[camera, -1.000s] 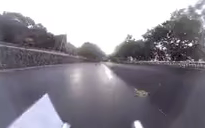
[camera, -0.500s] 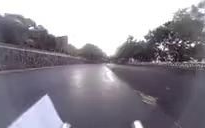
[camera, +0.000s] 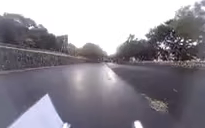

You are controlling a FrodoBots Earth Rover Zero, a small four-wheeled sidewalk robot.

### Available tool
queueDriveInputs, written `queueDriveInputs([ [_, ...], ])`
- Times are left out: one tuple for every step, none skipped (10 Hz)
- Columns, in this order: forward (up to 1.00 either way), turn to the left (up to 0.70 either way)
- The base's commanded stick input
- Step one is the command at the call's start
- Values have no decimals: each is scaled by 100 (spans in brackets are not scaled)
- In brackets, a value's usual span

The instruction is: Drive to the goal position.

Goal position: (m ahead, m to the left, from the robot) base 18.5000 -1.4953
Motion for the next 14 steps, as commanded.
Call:
queueDriveInputs([
  [50,0],
  [50,0],
  [50,0],
  [50,0],
  [50,0],
  [50,0],
  [50,0],
  [50,0],
  [50,0],
  [50,0],
  [50,0],
  [50,0],
  [50,0],
  [50,0],
])
